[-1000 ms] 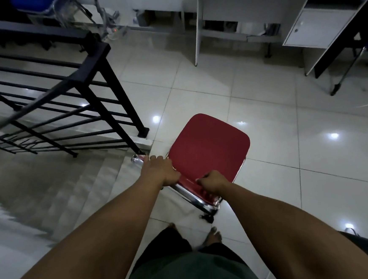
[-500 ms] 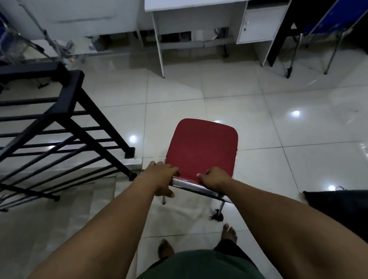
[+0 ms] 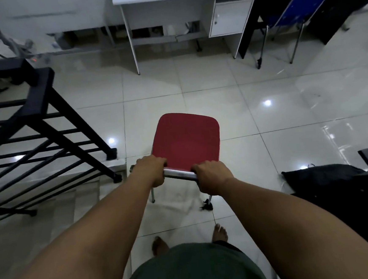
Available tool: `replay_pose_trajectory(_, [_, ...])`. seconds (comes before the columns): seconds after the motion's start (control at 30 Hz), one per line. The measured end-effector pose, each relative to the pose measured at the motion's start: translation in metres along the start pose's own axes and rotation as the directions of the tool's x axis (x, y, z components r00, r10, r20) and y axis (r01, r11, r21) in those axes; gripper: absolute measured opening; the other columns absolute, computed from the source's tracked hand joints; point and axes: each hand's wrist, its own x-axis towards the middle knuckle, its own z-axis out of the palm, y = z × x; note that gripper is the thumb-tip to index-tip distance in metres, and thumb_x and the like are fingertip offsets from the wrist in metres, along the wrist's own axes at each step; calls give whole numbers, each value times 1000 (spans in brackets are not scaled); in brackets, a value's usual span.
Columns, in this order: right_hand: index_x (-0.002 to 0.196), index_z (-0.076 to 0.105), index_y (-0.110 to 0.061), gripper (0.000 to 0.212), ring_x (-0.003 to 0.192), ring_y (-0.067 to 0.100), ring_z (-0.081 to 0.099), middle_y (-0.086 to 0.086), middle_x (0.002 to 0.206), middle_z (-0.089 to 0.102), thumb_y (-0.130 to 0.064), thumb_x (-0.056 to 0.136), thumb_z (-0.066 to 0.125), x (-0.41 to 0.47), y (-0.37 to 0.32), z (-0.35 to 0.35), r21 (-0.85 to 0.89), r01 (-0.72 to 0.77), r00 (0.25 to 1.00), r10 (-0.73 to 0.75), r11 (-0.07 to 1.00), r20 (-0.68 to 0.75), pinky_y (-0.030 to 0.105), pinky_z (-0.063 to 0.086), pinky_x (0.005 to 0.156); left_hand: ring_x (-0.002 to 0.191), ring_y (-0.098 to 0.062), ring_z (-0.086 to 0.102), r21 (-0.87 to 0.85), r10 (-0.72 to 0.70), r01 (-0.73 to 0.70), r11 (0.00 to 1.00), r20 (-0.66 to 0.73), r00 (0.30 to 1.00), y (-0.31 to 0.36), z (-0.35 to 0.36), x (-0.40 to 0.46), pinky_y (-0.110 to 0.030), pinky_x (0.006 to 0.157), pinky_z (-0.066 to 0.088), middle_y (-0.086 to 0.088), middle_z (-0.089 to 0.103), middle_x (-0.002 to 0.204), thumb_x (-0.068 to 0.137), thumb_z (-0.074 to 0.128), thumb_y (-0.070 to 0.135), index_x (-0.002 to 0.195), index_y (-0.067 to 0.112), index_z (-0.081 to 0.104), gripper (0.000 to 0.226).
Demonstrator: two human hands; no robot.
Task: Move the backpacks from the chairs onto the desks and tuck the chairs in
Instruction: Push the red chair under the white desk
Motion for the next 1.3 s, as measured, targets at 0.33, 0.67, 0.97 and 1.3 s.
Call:
replay_pose_trajectory(0.33, [112,64,-34,27,66,25,53,-1,88,68,-22,89,55,-3,72,-16,-90,47,999,-48,995,-13,30,40,59,90,-23,63,18,61,-59,998,-94,994,45,-9,22,-32,74,50,1,67,99,70,66,28,107,32,62,37])
replay_pose_trajectory(0.67, [112,63,-34,30,80,26,64,-2,94,70,-19,87,59,-9,106,-15,-62,-39,996,34,997,-79,30,33,64,92,-21,62,1,83,-84,996,-162,983,81,-7,37,-35,81,48,2,67,102,80,66,36,110,32,59,31])
replay_pose_trajectory(0.97, [99,64,-28,19,73,26,63,-4,88,69,-42,86,58,3,123,-7,-7,78,983,-78,997,-169,28,34,60,93,-21,66,-60,36,-51,997,-227,973,88,-6,36,-32,82,53,3,70,110,86,61,29,128,39,60,43])
replay_pose_trajectory(1.3, [92,65,-26,21,69,29,64,-3,81,69,-43,81,59,27,148,-10,-28,110,968,-113,994,-225,28,33,58,89,-18,67,-52,26,-42,998,-285,958,91,-21,56,-30,75,51,10,72,103,81,61,33,121,39,63,41])
